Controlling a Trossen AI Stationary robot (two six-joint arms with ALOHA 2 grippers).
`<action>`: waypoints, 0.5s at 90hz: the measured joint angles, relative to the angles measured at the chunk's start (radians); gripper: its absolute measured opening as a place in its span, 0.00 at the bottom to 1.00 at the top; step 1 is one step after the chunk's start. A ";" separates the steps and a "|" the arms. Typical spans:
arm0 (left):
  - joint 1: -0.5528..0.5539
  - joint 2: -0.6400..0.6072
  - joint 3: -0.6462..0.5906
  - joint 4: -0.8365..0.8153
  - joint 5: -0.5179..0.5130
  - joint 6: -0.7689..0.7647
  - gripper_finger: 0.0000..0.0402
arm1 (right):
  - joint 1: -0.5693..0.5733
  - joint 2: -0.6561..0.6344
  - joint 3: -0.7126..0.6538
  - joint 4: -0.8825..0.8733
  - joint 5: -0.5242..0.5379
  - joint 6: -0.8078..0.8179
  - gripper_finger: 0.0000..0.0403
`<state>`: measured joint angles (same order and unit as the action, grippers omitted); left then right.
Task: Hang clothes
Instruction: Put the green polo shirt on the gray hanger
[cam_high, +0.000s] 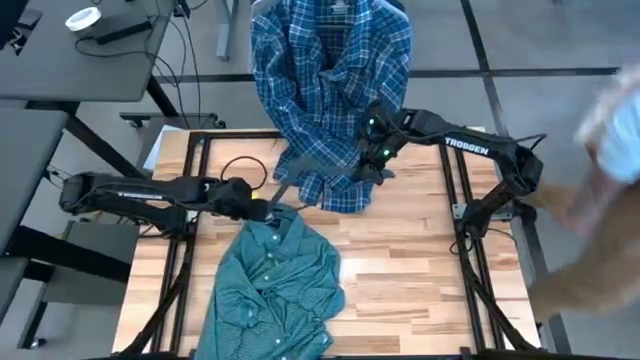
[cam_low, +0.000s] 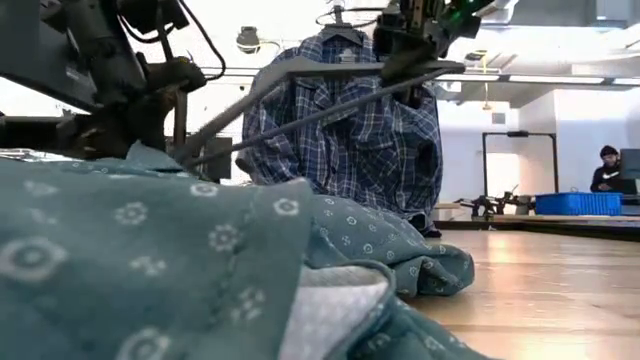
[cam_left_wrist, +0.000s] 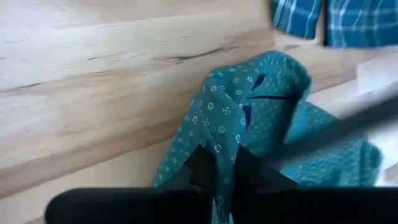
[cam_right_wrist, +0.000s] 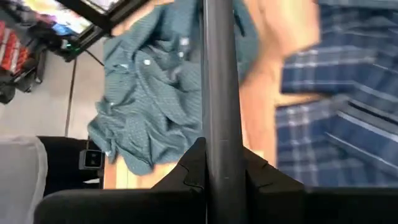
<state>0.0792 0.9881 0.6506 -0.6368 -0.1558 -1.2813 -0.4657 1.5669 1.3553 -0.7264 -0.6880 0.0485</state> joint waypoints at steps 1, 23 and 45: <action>0.000 -0.003 0.000 0.002 0.000 -0.002 0.01 | 0.004 0.000 -0.007 0.012 -0.002 0.008 0.05; 0.000 -0.064 0.067 0.009 -0.066 -0.019 0.01 | 0.120 0.001 -0.203 0.391 0.061 0.233 0.05; 0.000 -0.064 0.204 0.018 -0.165 0.067 0.01 | 0.254 0.018 -0.471 1.047 0.342 0.544 0.05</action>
<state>0.0795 0.9239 0.8549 -0.6186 -0.3209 -1.2146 -0.2114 1.5844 0.8848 0.3209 -0.3455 0.5924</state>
